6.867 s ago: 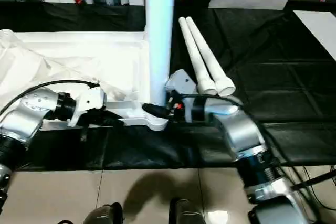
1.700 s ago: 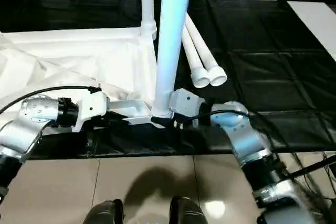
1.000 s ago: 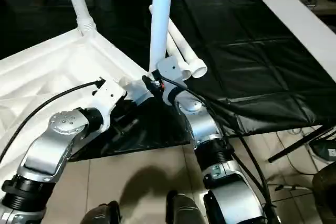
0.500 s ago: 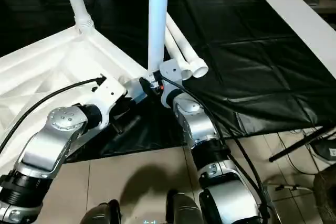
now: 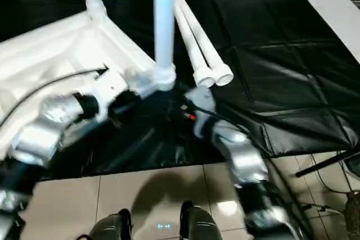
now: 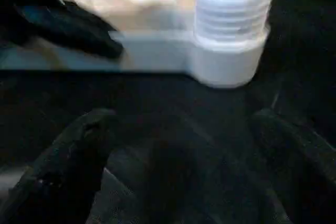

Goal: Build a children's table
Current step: Rotate leg to tighten

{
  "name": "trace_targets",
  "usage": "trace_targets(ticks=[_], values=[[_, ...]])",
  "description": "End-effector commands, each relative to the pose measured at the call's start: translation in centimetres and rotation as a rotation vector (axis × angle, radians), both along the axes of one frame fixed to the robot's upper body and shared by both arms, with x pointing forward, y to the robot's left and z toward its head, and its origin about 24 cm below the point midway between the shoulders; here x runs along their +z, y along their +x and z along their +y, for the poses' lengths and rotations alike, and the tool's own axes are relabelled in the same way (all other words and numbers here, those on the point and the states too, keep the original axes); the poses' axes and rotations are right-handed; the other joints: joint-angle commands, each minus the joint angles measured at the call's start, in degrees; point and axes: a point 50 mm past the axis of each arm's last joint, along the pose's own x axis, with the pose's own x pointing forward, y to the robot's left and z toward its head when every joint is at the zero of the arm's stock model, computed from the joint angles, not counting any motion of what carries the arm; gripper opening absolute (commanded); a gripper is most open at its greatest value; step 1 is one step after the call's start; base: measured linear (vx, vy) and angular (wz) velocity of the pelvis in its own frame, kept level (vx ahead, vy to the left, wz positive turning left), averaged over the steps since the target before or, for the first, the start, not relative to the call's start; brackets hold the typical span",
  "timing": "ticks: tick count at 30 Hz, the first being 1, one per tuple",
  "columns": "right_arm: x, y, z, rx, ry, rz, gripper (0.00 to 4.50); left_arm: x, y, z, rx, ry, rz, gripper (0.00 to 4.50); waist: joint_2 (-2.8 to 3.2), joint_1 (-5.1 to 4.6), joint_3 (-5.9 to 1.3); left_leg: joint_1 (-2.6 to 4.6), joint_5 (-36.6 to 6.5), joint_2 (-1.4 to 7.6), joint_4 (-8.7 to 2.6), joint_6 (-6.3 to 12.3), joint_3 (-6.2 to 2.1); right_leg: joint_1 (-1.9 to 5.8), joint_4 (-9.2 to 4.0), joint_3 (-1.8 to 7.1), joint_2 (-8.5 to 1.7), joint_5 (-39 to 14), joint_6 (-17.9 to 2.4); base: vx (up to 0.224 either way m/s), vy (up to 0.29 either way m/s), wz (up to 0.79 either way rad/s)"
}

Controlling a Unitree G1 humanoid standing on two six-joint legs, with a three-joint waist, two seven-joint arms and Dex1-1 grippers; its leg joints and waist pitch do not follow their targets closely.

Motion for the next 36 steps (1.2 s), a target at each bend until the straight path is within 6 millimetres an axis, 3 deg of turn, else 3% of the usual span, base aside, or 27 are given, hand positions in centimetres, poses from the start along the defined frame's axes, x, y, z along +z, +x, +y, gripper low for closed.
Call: trace_targets(ticks=[1,2,5,10,12,13,14,15,16,17,19,21,23,24,26,28,29,30,32,34,36], values=[[0.6,-0.6,-0.1,0.015,0.015,-0.011,4.45,0.1,0.5,0.3,-0.013,0.018,-0.024,0.00,1.00,0.51,-6.09,0.67,-2.5,2.13,-2.65,10.52,-0.17,5.25,-2.59,3.53,-3.92,-1.9,-15.8,0.000,0.000,0.00],[0.6,-0.9,-0.3,0.014,0.017,-0.008,4.50,0.3,0.8,0.7,-0.016,0.010,-0.022,0.44,1.29,0.63,-6.29,0.84,-4.7,2.32,-2.75,8.63,-0.23,5.34,-2.62,3.58,-4.10,-5.5,-15.4,0.000,0.000,0.00],[0.8,-1.7,-0.5,0.009,0.040,0.001,4.50,0.6,1.3,1.7,-0.025,0.021,-0.031,0.55,1.49,0.83,-6.52,0.84,-7.1,2.42,-2.83,5.90,-0.33,5.45,-2.80,3.66,-4.15,-7.7,-14.6,0.000,0.000,0.00],[1.3,-2.6,-0.8,-0.056,0.098,-0.022,4.50,1.8,1.5,2.6,-0.001,-0.099,-0.096,0.94,1.59,1.01,-7.16,0.71,-6.2,2.34,-2.57,4.79,-0.28,5.56,-2.39,3.71,-4.15,-4.5,-15.5,0.000,0.000,0.00],[1.5,-2.7,-0.9,-0.069,0.096,-0.038,4.50,2.1,1.3,2.7,0.013,-0.152,-0.106,0.99,1.56,1.14,-7.04,0.73,-7.1,2.36,-2.58,4.57,-0.24,5.53,-2.52,3.65,-4.13,-5.5,-15.7,0.000,0.000,0.00],[1.8,-3.0,-1.1,-0.126,0.112,-0.033,4.50,2.5,1.0,2.8,0.045,-0.244,-0.126,1.31,1.65,1.34,-7.06,0.75,-7.4,2.47,-2.52,3.93,-0.16,5.57,-2.39,3.71,-4.24,-6.5,-15.7,0.000,0.000,0.00],[1.7,-3.0,-1.3,-0.155,0.099,-0.011,4.50,2.5,0.9,3.0,0.084,-0.281,-0.132,1.38,1.29,1.53,-7.33,0.95,-7.4,2.59,-2.51,3.80,-0.04,5.40,-2.43,3.71,-4.15,-6.9,-15.9,0.000,0.000,0.00],[1.7,-3.0,-1.3,-0.155,0.099,-0.011,4.50,2.5,0.9,3.0,0.084,-0.281,-0.132,1.38,1.31,1.53,-7.28,0.84,-7.2,2.49,-2.51,3.90,-0.10,5.48,-2.39,3.65,-4.06,-7.2,-15.8,0.000,0.000,0.00],[1.5,-3.5,-1.7,-0.185,0.089,0.017,4.50,2.7,0.5,3.2,0.180,-0.349,-0.168,1.38,1.39,1.68,-7.46,0.94,-7.1,2.53,-2.48,3.90,-0.01,5.38,-2.37,3.68,-3.95,-8.0,-15.2,0.000,0.000,0.00],[1.3,-3.7,-1.8,-0.197,0.083,0.026,4.50,2.7,0.3,3.2,0.209,-0.373,-0.177,1.38,1.18,1.88,-7.52,0.85,-7.5,2.59,-2.41,4.19,0.04,5.32,-2.75,3.62,-4.03,-9.4,-14.6,0.000,0.000,0.00],[1.2,-3.9,-2.0,-0.213,0.075,0.034,4.50,2.7,0.0,3.1,0.225,-0.409,-0.170,1.38,1.47,2.21,-7.71,1.01,-8.6,2.37,-2.27,3.81,0.15,5.08,-3.08,3.58,-3.98,-13.3,-12.8,0.000,0.000,0.00],[0.8,-4.4,-2.4,-0.285,0.072,0.051,4.50,2.5,-1.4,2.4,0.289,-0.508,-0.167,1.38,1.20,2.49,-7.75,0.88,-9.2,2.73,-2.29,2.94,0.12,5.09,-3.17,3.57,-4.19,-15.9,-12.1,0.000,0.000,0.00],[0.8,-4.9,-2.9,-0.357,0.089,0.057,4.50,2.0,-2.9,2.2,0.386,-0.552,-0.185,1.38,1.40,2.57,-7.77,0.99,-11.6,2.29,-2.17,2.93,0.28,4.53,-4.14,3.26,-3.83,-21.6,-9.5,0.000,0.000,0.00],[0.8,-5.0,-3.0,-0.362,0.089,0.054,4.50,1.9,-3.1,2.2,0.392,-0.555,-0.186,1.38,1.33,2.49,-7.92,0.98,-11.8,2.53,-2.20,2.68,0.16,4.60,-3.96,3.28,-3.80,-21.4,-9.3,0.000,0.000,0.00],[1.1,-5.5,-3.5,-0.400,0.095,0.034,4.50,1.0,-4.6,1.9,0.460,-0.579,-0.191,1.38,0.98,2.39,-7.70,0.47,-12.4,2.33,-2.32,2.85,0.20,4.59,-4.54,3.05,-3.58,-23.6,-6.8,0.000,0.000,0.00],[1.5,-5.9,-4.0,-0.436,0.104,0.010,4.50,0.1,-6.4,1.3,0.512,-0.606,-0.210,1.38,0.95,2.12,-7.52,0.52,-15.0,2.25,-2.41,2.79,0.18,4.27,-5.30,2.83,-3.47,-28.2,-4.2,0.000,0.000,0.00],[1.4,-6.1,-4.3,-0.454,0.077,0.007,4.50,-0.5,-7.4,1.1,0.551,-0.635,-0.200,1.38,0.96,2.16,-7.91,0.73,-15.7,1.94,-2.18,2.43,0.14,4.18,-5.55,2.60,-3.34,-30.7,-2.4,0.000,0.000,0.00],[1.3,-6.2,-4.4,-0.457,0.071,0.009,4.50,-0.7,-7.6,1.0,0.562,-0.640,-0.195,1.38,0.86,2.04,-7.96,0.51,-15.5,1.96,-2.24,2.40,0.06,4.31,-5.61,2.55,-3.30,-30.6,-1.9,0.000,0.000,0.00],[1.3,-6.4,-4.4,-0.453,0.108,0.024,4.50,-1.4,-8.7,0.7,0.589,-0.612,-0.169,1.38,1.04,1.93,-7.99,0.84,-17.6,1.75,-2.19,2.55,0.06,3.68,-6.48,2.18,-2.95,-33.5,0.4,0.000,0.000,0.00],[1.3,-6.4,-4.5,-0.486,0.105,0.030,4.50,-1.8,-9.3,0.3,0.595,-0.588,-0.152,1.38,1.17,1.75,-7.98,0.86,-18.6,1.75,-2.32,2.53,-0.17,3.71,-7.00,1.82,-2.74,-34.5,1.8,0.000,0.000,0.00],[1.3,-6.5,-4.4,-0.488,0.103,0.028,4.50,-2.1,-9.4,0.3,0.615,-0.592,-0.129,1.38,1.18,1.56,-7.73,1.35,-20.5,1.45,-2.05,2.06,-0.17,3.24,-7.58,1.42,-2.46,-36.7,2.9,0.000,0.000,0.00]])
